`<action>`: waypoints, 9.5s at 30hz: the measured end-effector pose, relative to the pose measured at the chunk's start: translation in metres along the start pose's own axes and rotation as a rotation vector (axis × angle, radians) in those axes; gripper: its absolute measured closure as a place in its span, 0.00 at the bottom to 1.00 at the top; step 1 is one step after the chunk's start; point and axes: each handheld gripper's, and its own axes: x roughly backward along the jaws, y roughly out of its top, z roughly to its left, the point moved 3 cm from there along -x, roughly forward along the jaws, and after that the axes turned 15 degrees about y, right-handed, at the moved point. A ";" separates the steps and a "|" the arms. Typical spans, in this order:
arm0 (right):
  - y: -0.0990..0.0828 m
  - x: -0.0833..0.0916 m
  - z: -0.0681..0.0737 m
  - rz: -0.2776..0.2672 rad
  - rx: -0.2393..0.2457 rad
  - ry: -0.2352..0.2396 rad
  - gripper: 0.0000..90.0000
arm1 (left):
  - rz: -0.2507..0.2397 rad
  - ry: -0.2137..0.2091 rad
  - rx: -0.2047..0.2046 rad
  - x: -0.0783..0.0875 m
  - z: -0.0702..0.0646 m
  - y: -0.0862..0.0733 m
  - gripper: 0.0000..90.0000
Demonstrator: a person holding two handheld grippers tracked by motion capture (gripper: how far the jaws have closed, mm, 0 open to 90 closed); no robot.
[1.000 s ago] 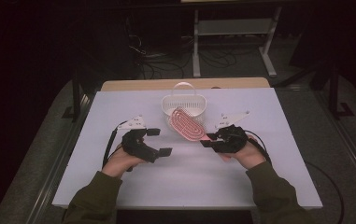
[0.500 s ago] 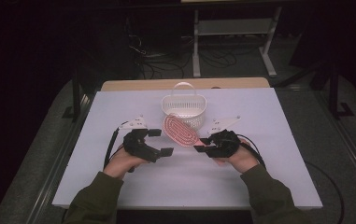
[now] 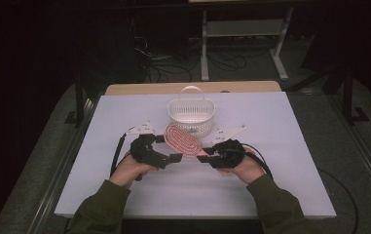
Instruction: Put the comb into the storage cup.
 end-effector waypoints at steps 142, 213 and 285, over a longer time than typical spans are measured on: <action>-0.031 0.015 -0.014 -0.101 -0.193 -0.115 0.14 | -0.180 -0.037 0.208 0.037 0.029 0.012 0.72; -0.103 0.048 -0.001 -0.100 -0.233 -0.240 0.00 | -0.326 -0.065 0.192 0.041 0.061 0.089 0.72; -0.102 0.047 0.000 -0.095 -0.209 -0.231 0.00 | -0.269 0.109 0.277 -0.054 0.102 0.071 0.72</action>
